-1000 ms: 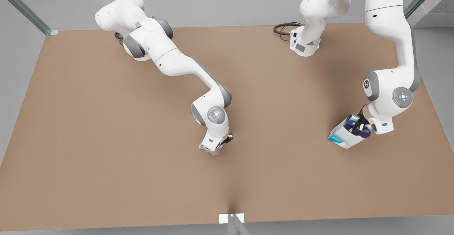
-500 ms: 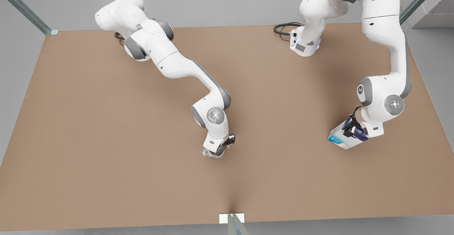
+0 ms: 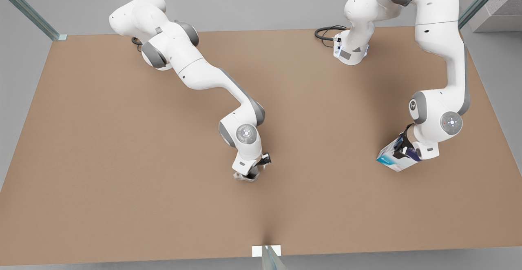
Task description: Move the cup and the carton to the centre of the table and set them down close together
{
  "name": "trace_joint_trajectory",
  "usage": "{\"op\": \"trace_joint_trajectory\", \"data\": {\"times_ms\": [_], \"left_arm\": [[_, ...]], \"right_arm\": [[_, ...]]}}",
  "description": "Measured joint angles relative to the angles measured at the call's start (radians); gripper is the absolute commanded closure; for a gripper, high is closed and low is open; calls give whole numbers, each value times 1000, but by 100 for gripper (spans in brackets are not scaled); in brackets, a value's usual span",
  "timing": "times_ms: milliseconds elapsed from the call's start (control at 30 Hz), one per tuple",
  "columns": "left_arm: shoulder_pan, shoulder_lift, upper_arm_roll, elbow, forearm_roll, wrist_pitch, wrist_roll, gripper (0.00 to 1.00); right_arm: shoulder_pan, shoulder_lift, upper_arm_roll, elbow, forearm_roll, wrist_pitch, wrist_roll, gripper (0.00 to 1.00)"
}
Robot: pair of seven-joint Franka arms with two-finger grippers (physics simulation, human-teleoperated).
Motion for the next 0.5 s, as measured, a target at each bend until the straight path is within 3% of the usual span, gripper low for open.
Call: {"op": "trace_joint_trajectory", "data": {"times_ms": [300, 333, 367, 433, 500], "left_arm": [[-2, 18, -1, 9, 21, 28, 7, 0], [-3, 18, -1, 9, 30, 28, 6, 0], [-5, 18, -1, 14, 38, 28, 7, 0], [0, 18, 0, 22, 26, 29, 9, 0], [0, 18, 0, 27, 18, 29, 19, 0]], "right_arm": [[-17, -127, 0, 25, 22, -246, -2, 0], [-53, -247, -2, 23, 21, -365, 0, 0], [-202, -416, 2, 22, 50, -549, -4, 0], [-617, -698, 3, -62, 134, -747, -30, 0], [-849, -1050, 24, -435, 48, -768, -137, 0]]}}
